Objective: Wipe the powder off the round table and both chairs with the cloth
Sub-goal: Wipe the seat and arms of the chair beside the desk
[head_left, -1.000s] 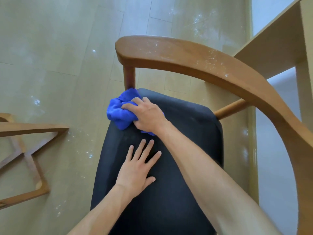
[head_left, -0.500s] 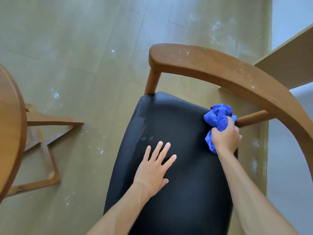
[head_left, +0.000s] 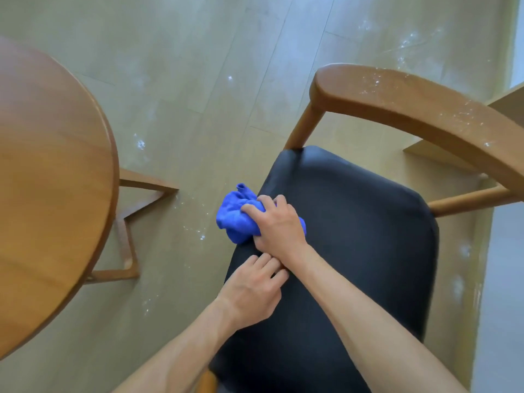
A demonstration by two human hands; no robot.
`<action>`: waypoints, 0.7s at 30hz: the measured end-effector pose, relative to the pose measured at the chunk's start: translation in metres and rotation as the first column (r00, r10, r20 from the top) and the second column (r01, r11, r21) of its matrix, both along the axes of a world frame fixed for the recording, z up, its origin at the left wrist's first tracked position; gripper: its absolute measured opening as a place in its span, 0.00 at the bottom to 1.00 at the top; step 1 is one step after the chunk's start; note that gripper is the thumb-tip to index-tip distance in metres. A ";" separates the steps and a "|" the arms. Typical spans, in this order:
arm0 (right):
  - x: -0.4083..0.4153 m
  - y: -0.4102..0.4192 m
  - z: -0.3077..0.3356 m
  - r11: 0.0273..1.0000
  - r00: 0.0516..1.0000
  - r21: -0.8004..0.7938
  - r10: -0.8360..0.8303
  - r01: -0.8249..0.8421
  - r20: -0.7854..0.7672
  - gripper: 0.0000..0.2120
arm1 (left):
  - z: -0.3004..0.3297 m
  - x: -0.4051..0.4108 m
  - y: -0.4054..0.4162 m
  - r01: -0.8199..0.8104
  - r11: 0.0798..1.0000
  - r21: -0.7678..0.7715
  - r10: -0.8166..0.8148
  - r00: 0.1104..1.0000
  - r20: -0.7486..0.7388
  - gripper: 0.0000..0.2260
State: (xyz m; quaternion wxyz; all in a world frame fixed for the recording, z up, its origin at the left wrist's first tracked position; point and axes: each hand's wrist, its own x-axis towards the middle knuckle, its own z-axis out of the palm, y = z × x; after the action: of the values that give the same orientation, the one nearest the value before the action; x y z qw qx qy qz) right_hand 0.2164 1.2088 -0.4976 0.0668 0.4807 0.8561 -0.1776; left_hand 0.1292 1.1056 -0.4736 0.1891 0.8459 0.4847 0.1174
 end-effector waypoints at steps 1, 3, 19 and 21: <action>0.003 -0.009 0.002 0.999 0.999 -0.039 0.020 -0.022 -0.043 0.23 | 0.003 -0.003 -0.004 -0.006 1.000 0.028 0.005 1.000 0.024 0.03; 0.015 -0.022 0.008 0.993 0.988 -0.086 0.066 -0.079 -0.141 0.22 | 0.008 -0.009 -0.009 -0.102 0.993 0.056 0.096 0.990 0.101 0.03; 0.196 -0.091 -0.004 0.765 0.779 0.151 -0.622 0.626 -0.077 0.25 | 0.000 -0.014 0.047 -0.209 0.892 -0.400 0.080 0.945 -0.316 0.33; 0.200 -0.104 -0.015 0.793 0.801 0.141 -0.598 0.592 -0.002 0.29 | -0.002 -0.006 0.042 -0.246 0.932 -0.266 0.167 0.943 -0.288 0.26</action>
State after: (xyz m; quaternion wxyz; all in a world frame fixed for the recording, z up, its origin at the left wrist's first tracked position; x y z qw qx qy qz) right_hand 0.4168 1.1053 -0.5127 -0.0067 0.7324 0.6699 -0.1213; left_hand 0.1227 1.1477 -0.4760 0.2356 0.7595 0.6043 -0.0497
